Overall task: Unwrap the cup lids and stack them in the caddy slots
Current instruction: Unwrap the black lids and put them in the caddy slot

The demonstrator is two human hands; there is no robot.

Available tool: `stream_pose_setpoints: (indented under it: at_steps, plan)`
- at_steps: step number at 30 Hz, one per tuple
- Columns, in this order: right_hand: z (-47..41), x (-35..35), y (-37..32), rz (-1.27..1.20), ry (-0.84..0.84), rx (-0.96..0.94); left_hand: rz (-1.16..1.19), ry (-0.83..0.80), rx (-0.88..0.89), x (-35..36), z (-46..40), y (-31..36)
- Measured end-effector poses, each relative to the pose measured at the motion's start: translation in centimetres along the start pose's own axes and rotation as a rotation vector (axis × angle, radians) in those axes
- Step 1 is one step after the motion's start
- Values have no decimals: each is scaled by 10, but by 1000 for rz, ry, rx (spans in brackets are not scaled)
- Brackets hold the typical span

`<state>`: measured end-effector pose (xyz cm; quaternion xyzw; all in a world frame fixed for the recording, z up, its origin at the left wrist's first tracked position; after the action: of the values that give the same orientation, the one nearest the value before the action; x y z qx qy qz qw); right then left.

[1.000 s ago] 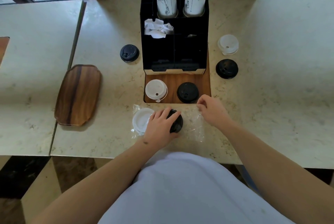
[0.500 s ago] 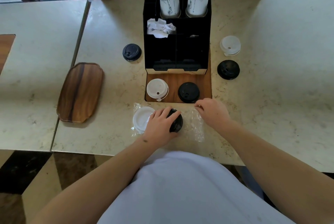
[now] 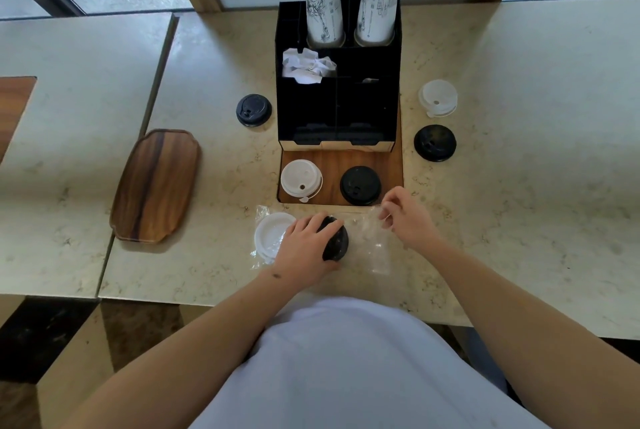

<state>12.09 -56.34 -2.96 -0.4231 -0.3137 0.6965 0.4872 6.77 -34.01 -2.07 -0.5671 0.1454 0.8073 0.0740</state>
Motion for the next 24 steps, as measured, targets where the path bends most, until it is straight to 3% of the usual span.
stream_pose_setpoints:
  at_steps: [4,7,11,14,17,24]
  plan:
    - [2,-13,12,-372,130,281,0,23,-6,0,1,0]
    - [14,-9,13,-399,232,332,-9,22,-8,0,1,0]
    - [38,10,1,46,232,225,-25,24,-13,-1,2,3]
    - [41,27,-7,401,89,81,-52,26,-12,-2,1,5]
    - [40,35,-7,780,-22,121,-92,13,-16,-4,0,8]
    - [47,13,5,765,-50,225,-128,7,-38,-6,-1,13]
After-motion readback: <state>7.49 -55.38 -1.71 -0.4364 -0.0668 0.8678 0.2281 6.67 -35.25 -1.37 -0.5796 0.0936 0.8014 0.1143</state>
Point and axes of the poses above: each hand's wrist, its own z-axis away from the middle knuckle, its own x-axis out of the palm, y = z × x, the point moved 3 cm from there along -z, towards the middle knuckle, and after that the axes turned 10 degrees about -z, right-handed, at the moved point
